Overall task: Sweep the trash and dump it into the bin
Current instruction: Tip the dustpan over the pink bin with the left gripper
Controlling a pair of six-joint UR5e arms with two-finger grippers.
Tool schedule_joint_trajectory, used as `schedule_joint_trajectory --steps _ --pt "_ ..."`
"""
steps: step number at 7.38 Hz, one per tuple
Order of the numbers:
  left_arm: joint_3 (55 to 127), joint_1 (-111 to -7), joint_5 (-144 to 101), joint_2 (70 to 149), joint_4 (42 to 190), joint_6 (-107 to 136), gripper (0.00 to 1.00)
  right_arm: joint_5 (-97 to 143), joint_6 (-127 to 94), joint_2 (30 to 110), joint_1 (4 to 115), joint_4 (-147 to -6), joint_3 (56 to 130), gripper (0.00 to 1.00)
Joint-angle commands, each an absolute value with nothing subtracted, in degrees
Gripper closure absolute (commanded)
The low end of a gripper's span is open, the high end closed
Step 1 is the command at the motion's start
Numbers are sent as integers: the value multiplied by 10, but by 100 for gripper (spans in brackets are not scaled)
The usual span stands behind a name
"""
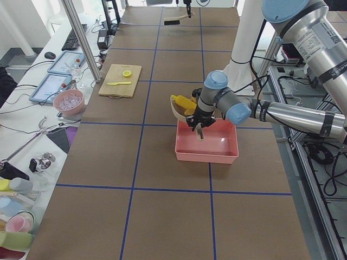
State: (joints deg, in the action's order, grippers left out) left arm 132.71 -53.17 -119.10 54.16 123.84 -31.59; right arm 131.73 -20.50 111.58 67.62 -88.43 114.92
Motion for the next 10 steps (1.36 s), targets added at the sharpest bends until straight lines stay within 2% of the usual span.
schedule_joint_trajectory --steps 1,4,6,10 --pt "1309 -532 -1194 511 1273 -316 100 1318 -205 1126 676 -880 1148 100" --pt "1308 -532 -1194 486 1274 -316 100 1319 -204 1123 673 -866 1124 100" --pt "1316 -532 -1218 487 1204 -317 100 1318 -206 1120 672 -758 1054 100" --pt "1369 -532 -1243 478 1043 -317 100 1316 -204 1084 671 -743 1018 100"
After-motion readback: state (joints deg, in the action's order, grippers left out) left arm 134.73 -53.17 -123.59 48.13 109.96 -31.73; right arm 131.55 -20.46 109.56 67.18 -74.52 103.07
